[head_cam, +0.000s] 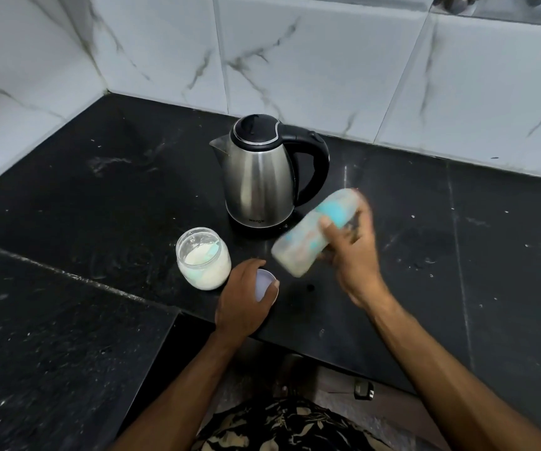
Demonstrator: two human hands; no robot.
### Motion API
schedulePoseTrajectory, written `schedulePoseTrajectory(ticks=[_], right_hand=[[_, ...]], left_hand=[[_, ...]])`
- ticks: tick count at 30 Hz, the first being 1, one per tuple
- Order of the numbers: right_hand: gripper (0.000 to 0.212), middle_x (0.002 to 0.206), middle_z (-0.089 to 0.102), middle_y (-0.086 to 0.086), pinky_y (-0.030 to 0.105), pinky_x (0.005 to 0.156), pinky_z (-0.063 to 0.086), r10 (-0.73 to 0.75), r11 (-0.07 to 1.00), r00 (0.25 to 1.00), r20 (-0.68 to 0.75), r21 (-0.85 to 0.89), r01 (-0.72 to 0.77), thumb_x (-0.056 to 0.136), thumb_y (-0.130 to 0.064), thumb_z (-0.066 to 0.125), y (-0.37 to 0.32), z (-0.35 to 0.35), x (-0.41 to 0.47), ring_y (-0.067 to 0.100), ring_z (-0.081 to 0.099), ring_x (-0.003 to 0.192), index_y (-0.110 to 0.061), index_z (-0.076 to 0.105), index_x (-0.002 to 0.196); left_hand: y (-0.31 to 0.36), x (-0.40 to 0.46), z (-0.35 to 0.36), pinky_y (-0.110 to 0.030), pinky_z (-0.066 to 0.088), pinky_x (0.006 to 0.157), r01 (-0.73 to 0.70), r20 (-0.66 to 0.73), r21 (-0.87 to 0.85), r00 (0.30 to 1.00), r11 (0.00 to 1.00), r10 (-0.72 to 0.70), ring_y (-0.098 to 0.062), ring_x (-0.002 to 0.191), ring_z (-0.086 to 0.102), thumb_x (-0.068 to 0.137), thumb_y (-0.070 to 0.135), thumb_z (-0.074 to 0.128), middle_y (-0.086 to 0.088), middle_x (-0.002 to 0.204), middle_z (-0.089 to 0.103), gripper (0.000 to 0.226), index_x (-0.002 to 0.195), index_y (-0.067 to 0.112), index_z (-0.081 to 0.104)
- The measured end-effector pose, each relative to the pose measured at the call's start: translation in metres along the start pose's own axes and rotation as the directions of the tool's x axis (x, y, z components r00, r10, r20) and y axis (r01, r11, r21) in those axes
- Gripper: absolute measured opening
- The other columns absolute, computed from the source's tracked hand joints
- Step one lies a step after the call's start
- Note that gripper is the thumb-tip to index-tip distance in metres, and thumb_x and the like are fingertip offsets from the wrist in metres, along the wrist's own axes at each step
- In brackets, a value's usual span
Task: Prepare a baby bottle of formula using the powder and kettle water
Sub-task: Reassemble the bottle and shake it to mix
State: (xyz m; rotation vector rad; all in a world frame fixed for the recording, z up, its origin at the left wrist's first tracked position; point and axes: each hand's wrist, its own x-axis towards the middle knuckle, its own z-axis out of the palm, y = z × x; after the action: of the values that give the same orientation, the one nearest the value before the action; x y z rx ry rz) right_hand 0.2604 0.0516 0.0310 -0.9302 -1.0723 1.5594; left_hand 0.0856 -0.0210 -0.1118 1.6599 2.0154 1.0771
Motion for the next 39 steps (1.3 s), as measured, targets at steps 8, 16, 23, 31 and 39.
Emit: schedulePoseTrajectory(ticks=[8, 16, 23, 31, 39], right_hand=[[0.068, 0.089, 0.073, -0.007, 0.035, 0.062, 0.06, -0.009, 1.0, 0.997, -0.079, 0.029, 0.011, 0.083, -0.022, 0.075, -0.003, -0.002, 0.009, 0.015, 0.072, 0.084, -0.027, 0.038, 0.14], [0.073, 0.103, 0.071, 0.005, 0.034, 0.066, 0.06, 0.033, 0.987, 0.979, 0.201, -0.159, 0.0, 0.079, -0.011, 0.076, 0.005, 0.0, -0.006, 0.019, 0.072, 0.088, -0.026, 0.038, 0.14], [0.071, 0.104, 0.071, 0.003, 0.039, 0.066, 0.061, 0.041, 0.993, 0.986, 0.159, -0.114, -0.023, 0.08, -0.015, 0.076, 0.008, 0.002, -0.007, 0.021, 0.072, 0.09, -0.029, 0.038, 0.138], [0.071, 0.092, 0.073, -0.005, 0.04, 0.065, 0.061, -0.018, 0.998, 0.991, -0.133, 0.063, 0.027, 0.083, -0.024, 0.074, 0.004, -0.002, 0.014, 0.018, 0.071, 0.089, -0.025, 0.035, 0.142], [0.067, 0.101, 0.072, 0.0, 0.039, 0.066, 0.061, -0.007, 0.991, 0.996, 0.09, -0.13, 0.019, 0.085, -0.006, 0.072, 0.006, 0.002, 0.003, 0.017, 0.072, 0.087, -0.026, 0.039, 0.138]], left_hand=[[0.003, -0.003, 0.0, -0.01, 0.03, 0.105, -0.012, -0.044, -0.008, 0.999, 1.0, 0.011, -0.011, 0.118, 0.051, 0.088, 0.049, 0.056, 0.003, 0.126, 0.06, 0.051, 0.123, 0.012, 0.06], [-0.007, 0.003, 0.001, -0.03, 0.046, 0.1, 0.003, 0.067, 0.005, 0.998, 1.0, -0.003, -0.015, 0.112, 0.057, 0.085, 0.048, 0.065, 0.001, 0.119, 0.062, 0.046, 0.119, 0.018, 0.061], [-0.001, 0.002, -0.002, -0.032, 0.045, 0.102, -0.033, 0.041, 0.001, 0.999, 0.999, 0.033, -0.021, 0.111, 0.058, 0.087, 0.05, 0.061, -0.005, 0.119, 0.064, 0.049, 0.117, 0.012, 0.063], [0.003, -0.003, 0.0, -0.027, 0.04, 0.104, -0.017, -0.043, -0.007, 0.999, 1.0, 0.016, -0.014, 0.119, 0.052, 0.088, 0.05, 0.056, 0.0, 0.127, 0.061, 0.053, 0.124, 0.012, 0.06], [0.0, 0.0, -0.001, -0.021, 0.038, 0.102, -0.025, -0.006, -0.006, 1.0, 1.0, 0.025, -0.017, 0.114, 0.054, 0.084, 0.047, 0.058, -0.005, 0.121, 0.063, 0.052, 0.12, 0.01, 0.061]])
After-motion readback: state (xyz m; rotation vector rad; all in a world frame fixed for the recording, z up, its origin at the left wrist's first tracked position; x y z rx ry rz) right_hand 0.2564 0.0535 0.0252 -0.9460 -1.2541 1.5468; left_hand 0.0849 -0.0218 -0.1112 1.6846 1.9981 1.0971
